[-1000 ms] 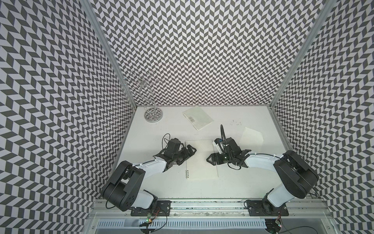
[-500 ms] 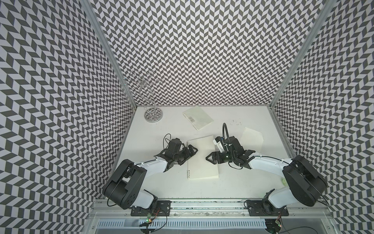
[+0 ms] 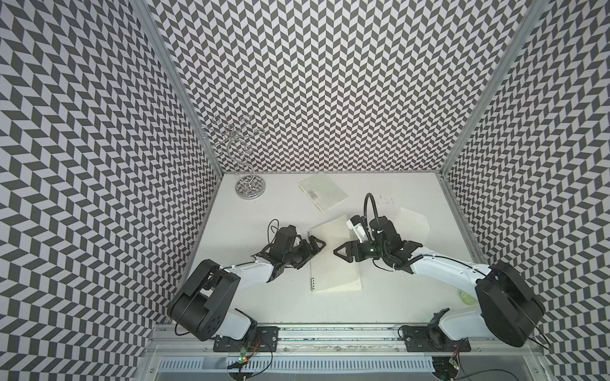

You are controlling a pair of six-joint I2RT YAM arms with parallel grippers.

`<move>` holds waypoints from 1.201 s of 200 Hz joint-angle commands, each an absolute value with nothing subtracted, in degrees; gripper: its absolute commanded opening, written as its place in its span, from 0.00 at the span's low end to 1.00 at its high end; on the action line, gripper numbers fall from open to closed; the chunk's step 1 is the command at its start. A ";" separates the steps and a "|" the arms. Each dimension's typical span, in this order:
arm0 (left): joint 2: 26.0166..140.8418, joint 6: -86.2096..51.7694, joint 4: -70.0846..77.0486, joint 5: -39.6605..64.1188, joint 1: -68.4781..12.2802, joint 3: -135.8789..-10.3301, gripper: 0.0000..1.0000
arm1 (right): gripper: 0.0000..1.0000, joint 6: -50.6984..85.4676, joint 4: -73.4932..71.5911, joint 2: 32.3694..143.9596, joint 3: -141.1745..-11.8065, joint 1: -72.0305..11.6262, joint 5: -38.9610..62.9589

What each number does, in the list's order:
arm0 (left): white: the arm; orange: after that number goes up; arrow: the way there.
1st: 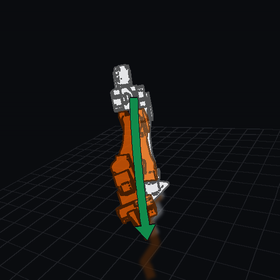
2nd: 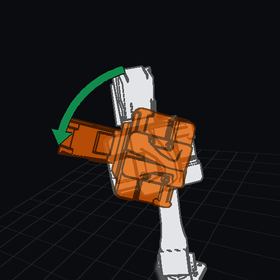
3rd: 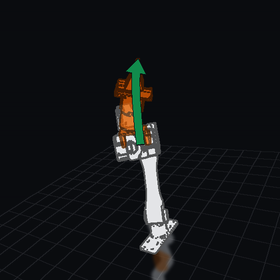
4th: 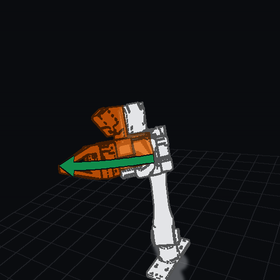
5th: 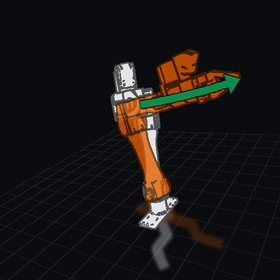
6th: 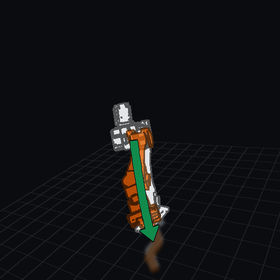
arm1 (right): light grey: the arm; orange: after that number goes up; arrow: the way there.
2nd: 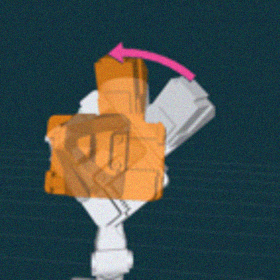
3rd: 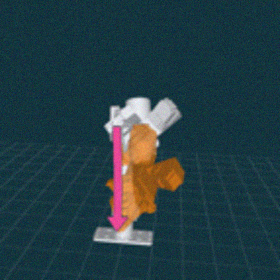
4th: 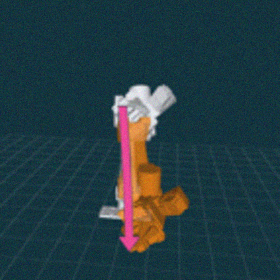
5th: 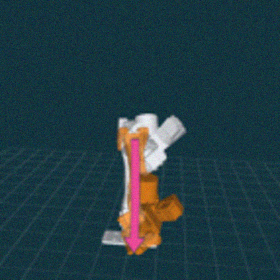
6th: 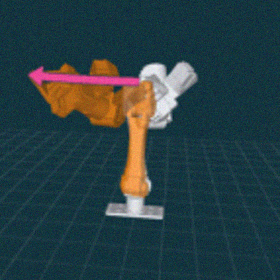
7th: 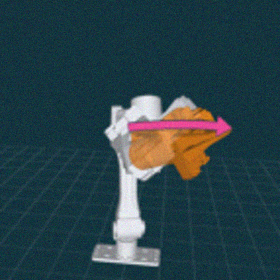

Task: Tear off pages from different notebooks
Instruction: Open the notebook at the center of the board.

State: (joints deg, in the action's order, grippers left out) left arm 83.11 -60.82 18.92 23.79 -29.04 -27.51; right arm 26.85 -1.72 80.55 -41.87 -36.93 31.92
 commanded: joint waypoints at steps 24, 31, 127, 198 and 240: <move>80.24 -64.30 32.29 33.48 -26.20 -23.98 0.99 | 0.75 29.36 -16.81 77.50 -44.05 -41.85 42.73; 78.89 -63.91 31.85 33.74 -25.13 -23.06 0.99 | 0.76 29.16 -17.54 78.32 -44.63 -43.15 42.58; 59.23 -66.93 33.91 40.96 -8.10 -11.74 0.99 | 0.82 32.29 -26.81 88.21 -47.46 -49.06 43.94; 57.24 -66.63 30.99 36.82 -7.78 -14.86 0.99 | 0.82 28.22 -16.60 76.25 -42.71 -44.72 36.34; 61.62 -62.94 28.86 38.42 -7.82 -17.39 0.85 | 0.76 27.43 -4.91 72.92 -33.51 -30.03 21.03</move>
State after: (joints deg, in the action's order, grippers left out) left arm 62.46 -67.00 31.59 37.76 -8.05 -14.28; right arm 29.43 -15.11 72.42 -36.62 -34.79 33.61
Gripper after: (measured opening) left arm 0.875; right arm 0.763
